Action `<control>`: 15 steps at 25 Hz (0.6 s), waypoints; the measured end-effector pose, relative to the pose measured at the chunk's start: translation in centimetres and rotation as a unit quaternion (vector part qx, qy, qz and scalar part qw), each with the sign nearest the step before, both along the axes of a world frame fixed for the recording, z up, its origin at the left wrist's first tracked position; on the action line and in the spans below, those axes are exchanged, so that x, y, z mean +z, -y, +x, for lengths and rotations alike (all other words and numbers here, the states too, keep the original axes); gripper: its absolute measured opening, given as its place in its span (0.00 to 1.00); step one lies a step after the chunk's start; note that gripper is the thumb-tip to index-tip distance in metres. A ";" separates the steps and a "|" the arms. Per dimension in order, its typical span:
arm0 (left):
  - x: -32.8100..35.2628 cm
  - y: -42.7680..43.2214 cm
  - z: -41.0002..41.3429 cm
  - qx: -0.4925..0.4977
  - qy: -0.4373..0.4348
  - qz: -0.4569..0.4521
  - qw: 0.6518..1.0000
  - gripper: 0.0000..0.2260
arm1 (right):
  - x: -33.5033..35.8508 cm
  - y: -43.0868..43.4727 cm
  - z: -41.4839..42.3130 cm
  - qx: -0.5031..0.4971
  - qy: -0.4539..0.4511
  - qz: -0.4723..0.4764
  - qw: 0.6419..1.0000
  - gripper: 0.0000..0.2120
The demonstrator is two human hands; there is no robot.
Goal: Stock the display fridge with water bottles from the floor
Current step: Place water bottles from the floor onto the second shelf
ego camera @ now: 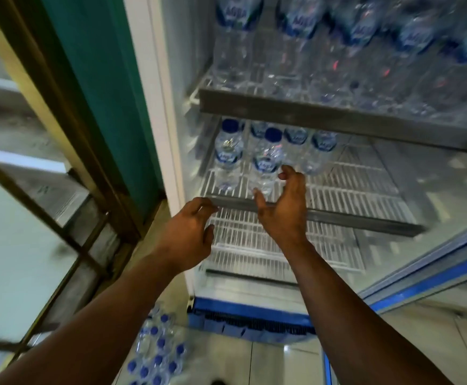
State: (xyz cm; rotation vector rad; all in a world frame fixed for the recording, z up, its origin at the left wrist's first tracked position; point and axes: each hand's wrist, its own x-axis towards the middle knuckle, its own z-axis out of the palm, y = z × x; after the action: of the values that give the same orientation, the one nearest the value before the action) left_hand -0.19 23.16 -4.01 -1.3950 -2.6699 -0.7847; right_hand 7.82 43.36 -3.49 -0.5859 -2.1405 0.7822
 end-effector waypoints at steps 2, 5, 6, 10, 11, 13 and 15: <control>-1.8 2.7 0.0 0.010 0.007 -0.002 1.000 0.17 | -1.9 3.0 1.5 0.016 -0.046 0.066 0.997 0.18; -5.9 7.7 0.7 0.042 0.055 -0.044 0.997 0.17 | -6.9 8.3 3.1 0.129 0.085 0.063 0.986 0.12; -7.4 9.5 1.1 0.055 0.077 -0.066 0.993 0.18 | -8.8 10.1 3.6 0.164 0.153 0.043 0.973 0.12; -15.8 18.1 3.2 0.102 0.160 -0.146 0.971 0.19 | -18.7 18.6 5.3 0.219 0.356 -0.058 0.907 0.12; -18.4 20.5 3.8 0.120 0.182 -0.166 0.962 0.19 | -21.6 21.2 5.7 0.219 0.393 -0.086 0.889 0.11; -24.4 25.4 4.7 0.169 0.221 -0.200 0.939 0.20 | -28.5 26.3 6.5 0.221 0.444 -0.123 0.860 0.09; -30.0 30.0 5.9 0.218 0.249 -0.241 0.912 0.22 | -35.0 30.9 7.8 0.234 0.487 -0.144 0.829 0.07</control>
State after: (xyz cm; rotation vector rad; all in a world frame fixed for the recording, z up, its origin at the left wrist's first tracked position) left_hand 5.66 -6.83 -34.06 -0.6136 -3.5685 -0.4961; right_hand 15.58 12.45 -38.51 -0.7158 -3.2196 1.2741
